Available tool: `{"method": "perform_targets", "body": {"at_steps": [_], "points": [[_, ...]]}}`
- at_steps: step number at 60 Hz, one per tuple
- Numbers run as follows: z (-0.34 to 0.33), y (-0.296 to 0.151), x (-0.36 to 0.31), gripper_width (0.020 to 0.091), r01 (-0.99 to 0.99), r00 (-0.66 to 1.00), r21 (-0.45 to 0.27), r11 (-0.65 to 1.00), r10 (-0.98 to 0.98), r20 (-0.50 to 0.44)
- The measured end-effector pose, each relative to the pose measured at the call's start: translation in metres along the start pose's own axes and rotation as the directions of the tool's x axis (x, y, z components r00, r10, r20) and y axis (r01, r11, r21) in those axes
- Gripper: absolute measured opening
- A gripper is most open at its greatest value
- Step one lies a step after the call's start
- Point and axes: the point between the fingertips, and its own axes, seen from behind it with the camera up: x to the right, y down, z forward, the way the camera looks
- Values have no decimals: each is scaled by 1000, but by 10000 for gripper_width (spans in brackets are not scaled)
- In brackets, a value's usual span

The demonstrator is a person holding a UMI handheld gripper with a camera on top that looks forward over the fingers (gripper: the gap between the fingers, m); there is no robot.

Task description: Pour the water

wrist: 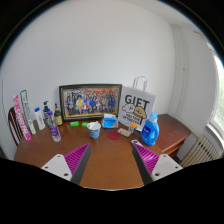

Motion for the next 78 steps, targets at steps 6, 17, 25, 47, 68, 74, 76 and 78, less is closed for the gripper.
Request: {"method": "perform_targets", "body": {"at_steps": [6,17,25,47,68,74,76,78], "points": [[3,7,-12,857,15,1000,-7,1000,-15,7],[22,23,-61,852,51,996,-29,998,-49,80],[43,30,-121,852,83,985,-30,996,-77,153],[154,39,-306,859,95,954,20,995,-97,285],[302,33,-398,825,-22,965,86,996,-1,262],[328,32,-410,798,-28,967,96,995,2,255],[335,32,-413,797,-19,967,100,995,-7,254],[341,32,-416,782,-10,968,106,994,-17,252]]}}
